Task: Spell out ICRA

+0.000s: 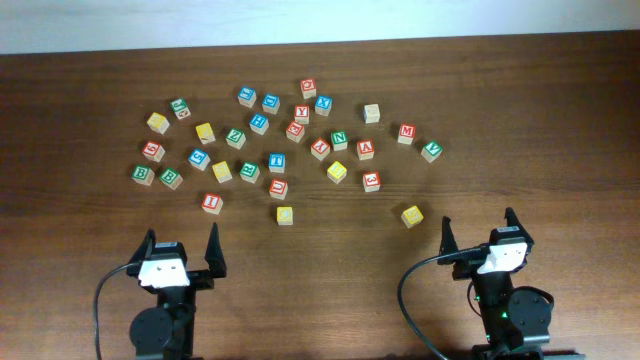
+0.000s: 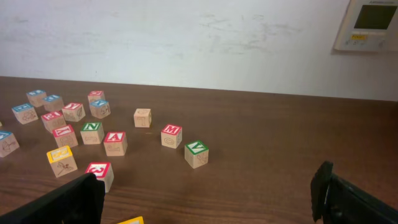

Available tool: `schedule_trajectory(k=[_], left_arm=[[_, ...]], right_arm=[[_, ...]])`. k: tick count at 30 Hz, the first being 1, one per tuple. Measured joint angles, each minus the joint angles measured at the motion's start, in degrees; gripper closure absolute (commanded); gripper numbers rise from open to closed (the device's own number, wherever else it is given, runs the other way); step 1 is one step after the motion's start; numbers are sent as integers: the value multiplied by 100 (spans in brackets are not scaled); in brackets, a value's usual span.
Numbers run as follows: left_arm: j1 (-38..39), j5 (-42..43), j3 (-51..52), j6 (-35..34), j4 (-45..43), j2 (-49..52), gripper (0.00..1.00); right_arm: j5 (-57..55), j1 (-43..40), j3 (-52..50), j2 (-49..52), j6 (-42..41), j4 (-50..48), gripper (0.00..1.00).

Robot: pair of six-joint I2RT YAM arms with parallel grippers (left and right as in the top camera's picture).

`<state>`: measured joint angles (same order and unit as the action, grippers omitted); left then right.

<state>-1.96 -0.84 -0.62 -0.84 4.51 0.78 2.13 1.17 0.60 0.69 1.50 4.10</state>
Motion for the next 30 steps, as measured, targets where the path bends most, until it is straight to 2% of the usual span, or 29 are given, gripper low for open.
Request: schedule_trajectory(k=[10,12,15,17,18,20,22,26,28,30], left_arm=[[0,22,0,0,-2,0,1],[0,271,0,2,-44,0,1],[-2,1353,0,2,-177,2,1],[-2,2706,0,4,-284,0,1],[-2,3077,2,4,-348,2,1],[-11,4153,7,37,-822,4,1],[-11,4955,0,17,-1860,-7,1],[-11,5447,4,-654,-3705,-22,1],[-11,5381,-76,-1150,-3928,-24,1],[-11,5320,-378,-1410,-3652,15,1]], right_arm=[[0,0,0,0,4,0,2],[0,0,0,0,4,0,2],[0,0,0,0,4,0,1],[0,0,0,0,7,0,2],[-2,0,0,0,0,0,2],[-2,0,0,0,2,0,2],[-24,0,0,0,4,2,2],[-48,0,0,0,4,4,2],[-61,0,0,0,2,4,2],[-63,0,0,0,4,7,2]])
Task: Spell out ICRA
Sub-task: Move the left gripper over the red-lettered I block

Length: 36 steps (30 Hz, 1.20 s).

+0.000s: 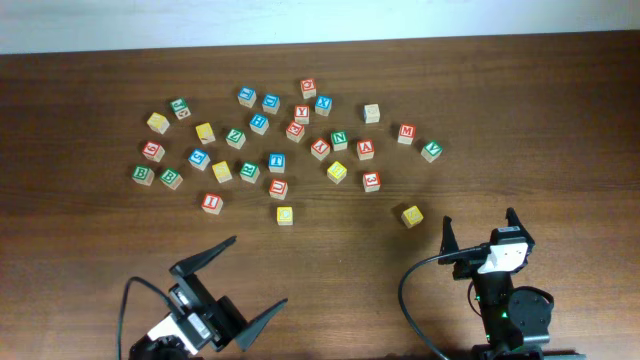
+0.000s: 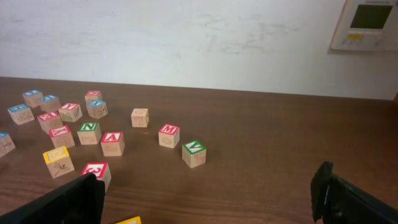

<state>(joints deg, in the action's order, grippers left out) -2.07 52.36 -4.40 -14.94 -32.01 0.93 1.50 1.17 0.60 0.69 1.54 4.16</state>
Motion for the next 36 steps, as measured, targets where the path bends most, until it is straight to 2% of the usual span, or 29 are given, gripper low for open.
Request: schedule_trajectory(k=[4,5,7,12,15,18,22,25,30,32,36], left_arm=[[0,50,-1716,-136,1587,791,1],[0,223,-2227,-46,1834,1187,1],[0,610,-2911,42,1735,1871,1],[0,1132,-3049,68,1272,2271,1],[0,1174,-3270,-302,1268,2487,1],[0,1410,-3856,-516,1657,3252,1],[0,1521,-4472,-592,2632,4192,1],[0,1285,-4509,-238,3440,4483,1],[0,1078,-4511,-24,3705,4660,1],[4,584,-4533,48,4148,4660,1],[435,-1517,-4782,579,5912,4747,1]], right_arm=[[-2,0,0,0,-2,2,2],[-2,0,0,-4,2,2,2],[-2,0,0,0,2,2,2],[-2,0,0,-4,0,2,2],[-2,0,0,-4,-2,2,2],[-2,0,0,-7,0,2,2],[-2,0,0,-4,0,2,2],[-2,0,0,-7,-2,2,2],[-2,0,0,-4,-2,2,2],[-2,0,0,-7,-4,0,2],[-2,0,0,-4,-2,2,2]])
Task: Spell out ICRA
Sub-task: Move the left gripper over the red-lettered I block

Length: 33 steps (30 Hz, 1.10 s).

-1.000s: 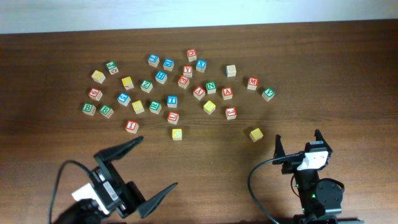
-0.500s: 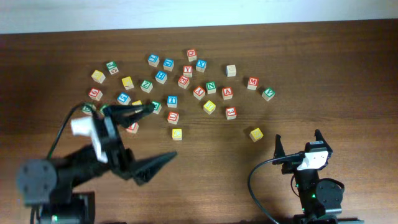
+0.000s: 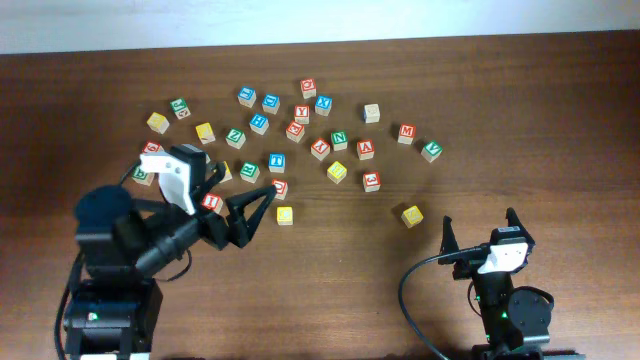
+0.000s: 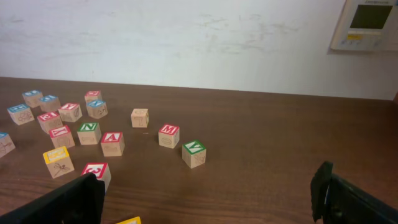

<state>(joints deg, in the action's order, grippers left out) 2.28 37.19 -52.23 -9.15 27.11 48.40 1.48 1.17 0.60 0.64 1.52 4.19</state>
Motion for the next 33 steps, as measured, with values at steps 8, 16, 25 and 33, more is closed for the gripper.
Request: schedule_trajectory(k=[8,16,25,33], left_arm=[[1534,-2468,-841,363,1429,1176,1],[1915,-3161,-868,-168,1624,1547,1],[1915,-4138,-876,-896,1928,2146,1],[1915,-3506,-885,-914,2588,2223,1]], right_arm=[[0,0,0,-2,0,0,2],[0,0,0,0,2,0,2],[0,0,0,0,-2,0,2],[0,0,0,0,0,0,2]])
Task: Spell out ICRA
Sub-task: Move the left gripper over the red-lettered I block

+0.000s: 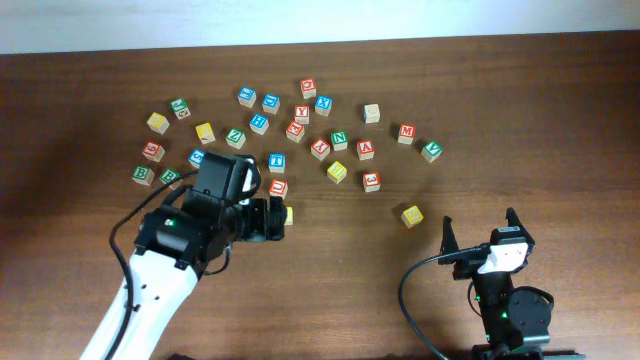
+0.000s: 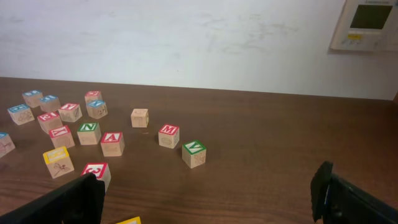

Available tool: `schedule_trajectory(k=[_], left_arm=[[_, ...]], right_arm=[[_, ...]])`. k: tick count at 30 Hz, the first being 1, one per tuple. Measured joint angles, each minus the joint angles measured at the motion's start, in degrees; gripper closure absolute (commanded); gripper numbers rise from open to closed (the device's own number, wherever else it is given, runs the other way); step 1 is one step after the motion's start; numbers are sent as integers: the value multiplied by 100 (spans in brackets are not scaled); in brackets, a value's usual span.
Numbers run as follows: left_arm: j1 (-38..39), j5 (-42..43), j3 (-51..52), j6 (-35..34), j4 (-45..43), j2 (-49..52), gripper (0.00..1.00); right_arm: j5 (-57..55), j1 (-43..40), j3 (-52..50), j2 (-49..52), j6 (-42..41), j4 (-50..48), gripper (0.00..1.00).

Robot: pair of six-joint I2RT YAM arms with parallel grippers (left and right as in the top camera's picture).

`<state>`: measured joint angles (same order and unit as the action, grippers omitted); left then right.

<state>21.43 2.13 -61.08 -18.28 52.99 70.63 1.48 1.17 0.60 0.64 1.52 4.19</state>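
Lettered wooden blocks lie scattered across the far half of the brown table (image 1: 520, 110). My left gripper (image 1: 268, 218) is reached out over the cluster's near edge. Its dark fingers stand spread, open, right beside a yellow block (image 1: 288, 213), with the wrist covering the blocks beneath it. The red A block (image 1: 366, 149) (image 2: 112, 142) lies to the right of the middle. My right gripper (image 1: 478, 232) (image 2: 205, 208) rests open at the front right with only bare table between its fingers.
Nearest the right gripper are another yellow block (image 1: 412, 215) (image 2: 127, 220) and a red 3 block (image 1: 371, 181) (image 2: 98, 172). Further back lie a green V block (image 1: 431, 150) (image 2: 194, 153) and a red M block (image 1: 406, 132) (image 2: 168, 135). A white wall with a control panel (image 2: 367, 25) rises behind the table.
The left arm has moved forward and to the right. Its gripper now sits at the yellow block, and the arm hides the red I block seen before. The right arm and the blocks have not moved.
Both grippers first rested open at the table's front edge. The left one was then tilted and wide open at the front left. Later it was raised over the left part of the cluster, and now it is at the yellow block. The right arm stayed still.
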Motion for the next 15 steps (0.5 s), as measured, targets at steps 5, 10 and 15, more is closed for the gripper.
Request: schedule_trajectory(k=[5,10,15], left_arm=[[0,468,0,-2,35,0,1],[0,452,-651,-101,415,590,1],[166,457,-3587,142,2070,2457,1]], right_arm=[[0,0,0,0,2,0,2],[2,0,0,-2,0,-2,2],[0,0,0,-2,4,-2,2]])
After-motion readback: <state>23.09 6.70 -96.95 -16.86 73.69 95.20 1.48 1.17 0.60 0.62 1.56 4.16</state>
